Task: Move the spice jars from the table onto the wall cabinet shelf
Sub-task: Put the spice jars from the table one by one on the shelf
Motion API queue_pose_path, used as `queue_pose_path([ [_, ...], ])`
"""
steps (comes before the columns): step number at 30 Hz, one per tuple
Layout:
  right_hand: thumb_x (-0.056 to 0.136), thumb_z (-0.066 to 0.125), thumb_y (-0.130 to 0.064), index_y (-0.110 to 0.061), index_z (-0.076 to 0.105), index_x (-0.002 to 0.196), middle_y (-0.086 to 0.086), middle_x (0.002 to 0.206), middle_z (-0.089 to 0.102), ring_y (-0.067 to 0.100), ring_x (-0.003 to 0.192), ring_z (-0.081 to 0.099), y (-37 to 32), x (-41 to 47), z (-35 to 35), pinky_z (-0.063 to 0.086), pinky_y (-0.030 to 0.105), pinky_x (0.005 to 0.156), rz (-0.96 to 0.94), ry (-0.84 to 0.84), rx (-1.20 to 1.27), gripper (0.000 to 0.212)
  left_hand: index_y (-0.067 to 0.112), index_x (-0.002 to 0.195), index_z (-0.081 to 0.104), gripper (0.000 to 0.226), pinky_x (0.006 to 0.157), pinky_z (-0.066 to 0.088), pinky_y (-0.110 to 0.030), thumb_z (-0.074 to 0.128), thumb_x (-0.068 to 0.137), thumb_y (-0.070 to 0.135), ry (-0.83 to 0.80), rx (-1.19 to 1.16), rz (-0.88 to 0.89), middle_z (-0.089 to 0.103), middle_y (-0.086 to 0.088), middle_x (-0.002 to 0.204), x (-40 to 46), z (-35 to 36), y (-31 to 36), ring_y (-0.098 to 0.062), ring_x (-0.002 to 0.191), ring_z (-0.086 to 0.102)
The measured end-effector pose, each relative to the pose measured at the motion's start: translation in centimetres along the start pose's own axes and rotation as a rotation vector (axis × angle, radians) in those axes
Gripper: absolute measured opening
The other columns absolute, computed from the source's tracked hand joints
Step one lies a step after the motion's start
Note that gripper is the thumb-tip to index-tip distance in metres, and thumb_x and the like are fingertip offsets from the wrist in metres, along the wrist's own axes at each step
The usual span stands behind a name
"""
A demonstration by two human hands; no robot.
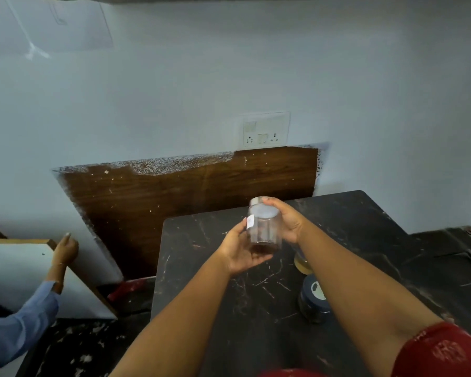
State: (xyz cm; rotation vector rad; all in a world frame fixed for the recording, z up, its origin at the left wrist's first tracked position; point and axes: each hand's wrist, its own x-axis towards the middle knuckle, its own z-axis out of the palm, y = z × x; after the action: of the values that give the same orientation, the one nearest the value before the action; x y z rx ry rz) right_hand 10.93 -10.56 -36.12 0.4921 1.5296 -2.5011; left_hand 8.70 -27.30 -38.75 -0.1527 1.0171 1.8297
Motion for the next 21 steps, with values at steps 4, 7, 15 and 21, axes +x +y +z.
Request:
queue_pose_path([
  [4, 0.076, 0.069, -0.061, -0.006, 0.068, 0.113, 0.019, 0.102, 0.068, 0.031, 0.088, 0.067, -0.1, -0.8, -1.0, 0.053, 0.044, 0.088, 0.051, 0.063, 0.232, 0.066, 0.019, 0.124, 0.061, 0.059, 0.078, 0.056, -0.035, 0.065, 0.080, 0.058, 0.041, 0.137, 0.061, 0.068, -0.012, 0.120, 0.7, 2.1, -0.2, -0.026, 0.111, 0.064],
  [7, 0.075, 0.061, -0.071, -0.010, 0.071, 0.109, 0.017, 0.100, 0.070, 0.030, 0.089, 0.067, -0.1, -1.3, -2.0, 0.051, 0.042, 0.090, 0.070, 0.088, 0.257, 0.071, 0.021, 0.121, 0.063, 0.051, 0.076, 0.053, -0.033, 0.071, 0.080, 0.049, 0.090, 0.238, 0.121, 0.068, -0.008, 0.119, 1.4, 2.5, -0.3, -0.023, 0.110, 0.063],
  [15, 0.085, 0.054, -0.066, -0.016, 0.063, 0.129, 0.018, 0.126, 0.064, 0.036, 0.115, 0.061, -0.3, -2.2, -3.9, 0.049, 0.048, 0.097, -0.052, 0.139, 0.352, 0.067, 0.030, 0.116, 0.064, 0.023, 0.092, 0.052, -0.046, 0.052, 0.098, 0.020, 0.056, 0.202, 0.202, 0.068, -0.005, 0.117, 2.2, 3.8, 0.0, -0.026, 0.109, 0.064],
  [21, 0.086, 0.059, -0.059, -0.017, 0.059, 0.132, 0.016, 0.127, 0.064, 0.038, 0.119, 0.058, -0.5, -2.5, -5.3, 0.041, 0.056, 0.104, -0.101, 0.199, 0.378, 0.062, 0.029, 0.118, 0.062, 0.025, 0.092, 0.053, -0.048, 0.052, 0.098, 0.018, 0.010, 0.204, 0.198, 0.065, -0.007, 0.122, 2.4, 4.9, -0.1, -0.029, 0.112, 0.062],
])
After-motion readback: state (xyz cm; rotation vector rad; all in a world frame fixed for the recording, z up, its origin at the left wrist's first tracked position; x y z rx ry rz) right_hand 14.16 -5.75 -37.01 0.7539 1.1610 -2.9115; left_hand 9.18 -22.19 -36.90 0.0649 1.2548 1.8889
